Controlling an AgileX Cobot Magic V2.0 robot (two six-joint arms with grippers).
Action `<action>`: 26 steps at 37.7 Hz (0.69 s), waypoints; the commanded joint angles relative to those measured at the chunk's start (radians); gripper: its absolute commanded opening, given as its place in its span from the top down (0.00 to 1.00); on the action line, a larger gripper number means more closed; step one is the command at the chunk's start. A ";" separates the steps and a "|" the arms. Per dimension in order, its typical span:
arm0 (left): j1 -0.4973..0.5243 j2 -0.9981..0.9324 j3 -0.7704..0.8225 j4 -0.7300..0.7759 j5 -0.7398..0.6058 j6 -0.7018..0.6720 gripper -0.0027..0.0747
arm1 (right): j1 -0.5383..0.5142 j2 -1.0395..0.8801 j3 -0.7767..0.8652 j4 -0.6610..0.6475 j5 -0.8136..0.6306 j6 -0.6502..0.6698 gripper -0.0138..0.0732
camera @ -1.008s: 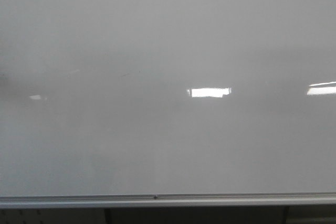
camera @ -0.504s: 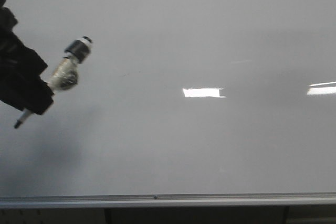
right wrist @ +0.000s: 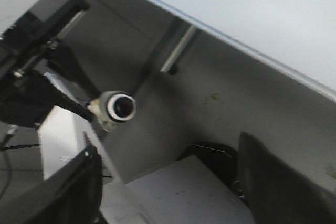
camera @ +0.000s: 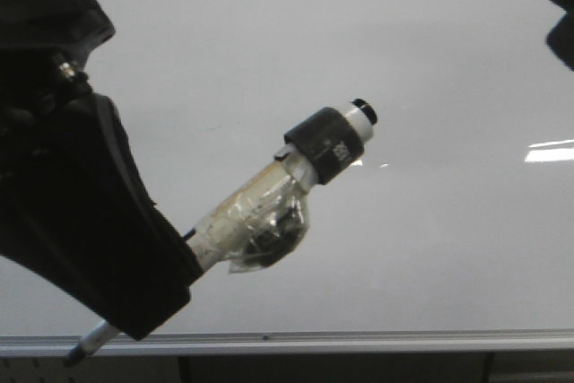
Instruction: Write number 0 on whiteboard
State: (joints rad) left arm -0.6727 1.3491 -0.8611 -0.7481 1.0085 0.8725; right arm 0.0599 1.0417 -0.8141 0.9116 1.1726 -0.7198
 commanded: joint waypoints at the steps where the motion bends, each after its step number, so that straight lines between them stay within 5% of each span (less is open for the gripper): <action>1: -0.008 -0.032 -0.032 -0.072 0.020 0.022 0.99 | 0.006 0.057 -0.035 0.175 0.076 -0.106 0.20; 26: -0.008 -0.032 -0.032 -0.074 0.017 0.038 0.99 | 0.360 0.296 -0.035 0.278 -0.118 -0.184 0.20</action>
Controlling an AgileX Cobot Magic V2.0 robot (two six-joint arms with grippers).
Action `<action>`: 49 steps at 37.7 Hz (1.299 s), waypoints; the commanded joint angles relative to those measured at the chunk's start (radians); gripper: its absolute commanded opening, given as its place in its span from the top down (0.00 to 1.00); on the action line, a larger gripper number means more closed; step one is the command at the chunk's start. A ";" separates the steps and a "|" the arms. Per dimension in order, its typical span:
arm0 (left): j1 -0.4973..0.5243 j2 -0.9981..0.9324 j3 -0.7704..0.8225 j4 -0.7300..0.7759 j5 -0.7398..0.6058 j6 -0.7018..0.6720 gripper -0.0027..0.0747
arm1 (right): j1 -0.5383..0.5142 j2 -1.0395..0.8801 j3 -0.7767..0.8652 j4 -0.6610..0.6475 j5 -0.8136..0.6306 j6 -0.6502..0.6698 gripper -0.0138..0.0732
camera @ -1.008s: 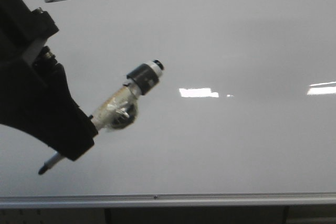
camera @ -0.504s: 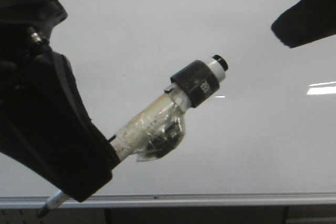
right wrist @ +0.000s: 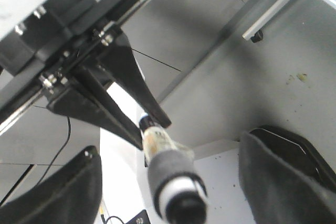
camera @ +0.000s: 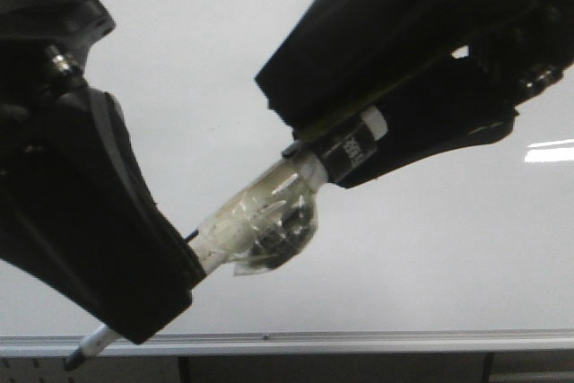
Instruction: Write number 0 on whiteboard
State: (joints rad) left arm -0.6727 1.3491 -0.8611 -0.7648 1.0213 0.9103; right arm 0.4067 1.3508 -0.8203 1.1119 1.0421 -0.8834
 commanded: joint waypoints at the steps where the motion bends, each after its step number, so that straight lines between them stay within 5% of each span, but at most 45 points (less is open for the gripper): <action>1: -0.008 -0.032 -0.032 -0.057 0.002 0.001 0.99 | 0.015 -0.009 -0.029 0.078 0.017 -0.021 0.20; 6: -0.008 -0.032 -0.032 -0.059 0.000 0.001 0.99 | 0.020 0.019 -0.029 0.078 0.061 -0.021 0.24; 19: -0.008 -0.032 -0.032 -0.059 0.000 0.001 0.99 | 0.020 0.040 -0.029 0.079 0.065 -0.024 0.79; 28: -0.008 -0.032 -0.032 -0.063 0.000 0.001 0.96 | 0.020 0.040 -0.029 0.079 0.044 -0.035 0.90; 32: -0.008 -0.032 -0.032 -0.065 0.000 0.001 0.78 | 0.020 0.038 -0.029 0.079 0.042 -0.048 0.90; 41: -0.008 -0.032 -0.032 -0.065 -0.019 0.001 0.07 | 0.020 0.036 -0.029 0.064 0.043 -0.066 0.90; 49: -0.008 -0.032 -0.032 -0.065 -0.019 0.001 0.15 | -0.023 0.036 -0.029 -0.012 0.119 -0.042 0.90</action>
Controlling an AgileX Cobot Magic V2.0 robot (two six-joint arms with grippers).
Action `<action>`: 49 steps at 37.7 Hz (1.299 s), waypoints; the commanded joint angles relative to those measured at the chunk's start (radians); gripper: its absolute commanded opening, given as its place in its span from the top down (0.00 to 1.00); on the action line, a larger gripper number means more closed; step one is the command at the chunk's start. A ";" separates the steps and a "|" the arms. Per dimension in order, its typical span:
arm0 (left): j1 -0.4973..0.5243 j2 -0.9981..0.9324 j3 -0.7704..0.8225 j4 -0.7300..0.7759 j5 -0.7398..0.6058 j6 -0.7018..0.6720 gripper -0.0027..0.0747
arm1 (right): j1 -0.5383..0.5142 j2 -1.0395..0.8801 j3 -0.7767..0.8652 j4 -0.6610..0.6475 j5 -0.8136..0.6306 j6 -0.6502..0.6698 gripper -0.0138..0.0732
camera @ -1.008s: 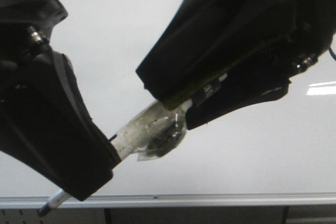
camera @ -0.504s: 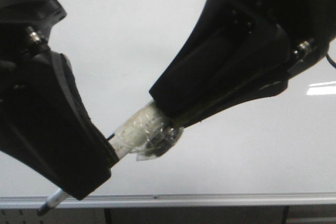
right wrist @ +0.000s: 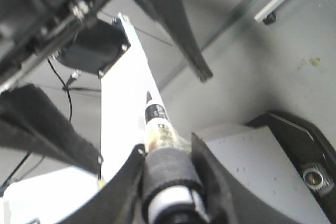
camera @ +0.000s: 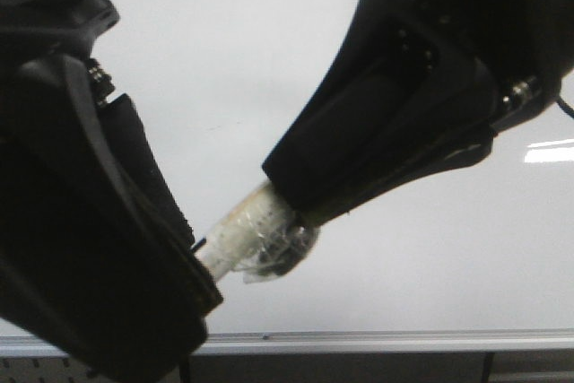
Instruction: Write number 0 on whiteboard
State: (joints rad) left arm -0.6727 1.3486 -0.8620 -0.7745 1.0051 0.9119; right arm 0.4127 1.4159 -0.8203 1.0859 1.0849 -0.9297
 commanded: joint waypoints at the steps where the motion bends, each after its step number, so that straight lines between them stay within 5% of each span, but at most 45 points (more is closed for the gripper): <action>1: -0.008 -0.031 -0.031 -0.056 -0.002 -0.001 0.16 | -0.040 -0.029 -0.029 -0.002 0.099 0.015 0.90; 12: -0.008 -0.031 -0.031 -0.056 -0.002 -0.001 0.29 | -0.235 -0.033 -0.030 -0.212 0.094 0.173 0.91; 30: -0.008 -0.031 -0.031 -0.056 -0.002 -0.001 0.99 | -0.272 -0.377 -0.030 -0.271 -0.706 0.180 0.91; 43: -0.008 -0.031 -0.031 -0.056 -0.004 -0.001 0.99 | -0.272 -0.434 -0.034 -0.271 -0.772 0.108 0.91; 49: -0.008 -0.031 -0.031 -0.056 -0.009 -0.001 0.99 | -0.272 -0.381 -0.125 -0.272 -0.655 0.109 0.91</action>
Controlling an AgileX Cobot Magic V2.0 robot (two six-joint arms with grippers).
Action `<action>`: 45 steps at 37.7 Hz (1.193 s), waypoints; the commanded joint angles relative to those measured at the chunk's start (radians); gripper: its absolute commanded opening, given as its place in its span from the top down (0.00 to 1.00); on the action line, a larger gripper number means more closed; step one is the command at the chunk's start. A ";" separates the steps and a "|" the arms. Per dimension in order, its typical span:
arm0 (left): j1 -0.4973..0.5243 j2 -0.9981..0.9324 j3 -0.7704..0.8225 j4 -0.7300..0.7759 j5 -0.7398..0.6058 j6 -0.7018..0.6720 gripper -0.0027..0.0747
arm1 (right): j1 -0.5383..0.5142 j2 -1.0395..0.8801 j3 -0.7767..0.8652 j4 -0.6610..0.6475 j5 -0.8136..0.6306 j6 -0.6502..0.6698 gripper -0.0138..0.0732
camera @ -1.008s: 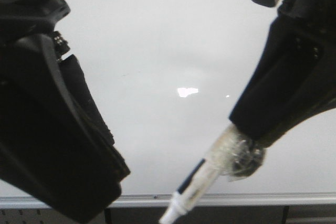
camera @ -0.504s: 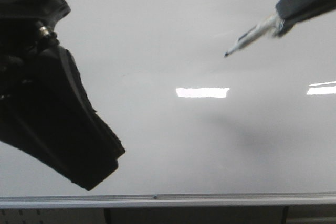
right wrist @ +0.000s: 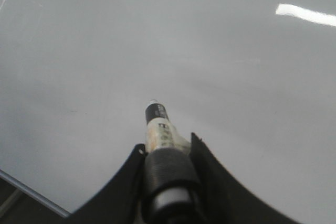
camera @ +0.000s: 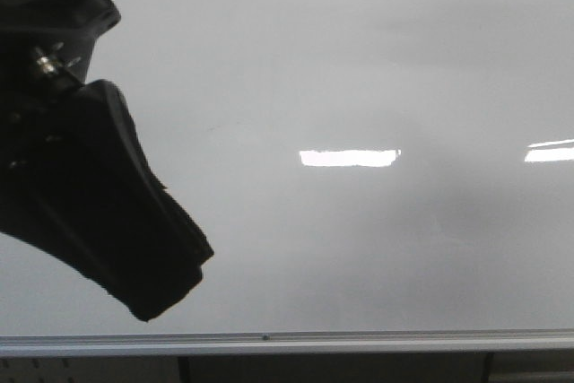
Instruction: Write number 0 on whiteboard
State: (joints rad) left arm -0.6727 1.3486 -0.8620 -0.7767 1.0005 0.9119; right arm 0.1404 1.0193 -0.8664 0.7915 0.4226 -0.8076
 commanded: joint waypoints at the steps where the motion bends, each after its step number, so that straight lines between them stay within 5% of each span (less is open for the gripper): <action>1: -0.008 -0.031 -0.031 -0.053 -0.007 -0.001 0.99 | 0.001 0.037 -0.113 0.023 0.040 -0.013 0.91; 7: -0.008 -0.031 -0.031 -0.053 -0.009 -0.001 0.99 | 0.001 0.184 -0.281 0.009 0.194 0.007 0.91; 18: -0.008 -0.031 -0.031 -0.053 -0.009 -0.001 0.99 | 0.001 0.439 -0.580 -0.312 0.437 0.309 0.91; 45: -0.008 -0.031 -0.031 -0.053 -0.009 -0.001 0.99 | 0.001 0.579 -0.712 -0.315 0.375 0.313 0.91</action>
State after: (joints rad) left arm -0.6727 1.3486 -0.8620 -0.7767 0.9945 0.9119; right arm 0.1404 1.6323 -1.5430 0.4511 0.8567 -0.4922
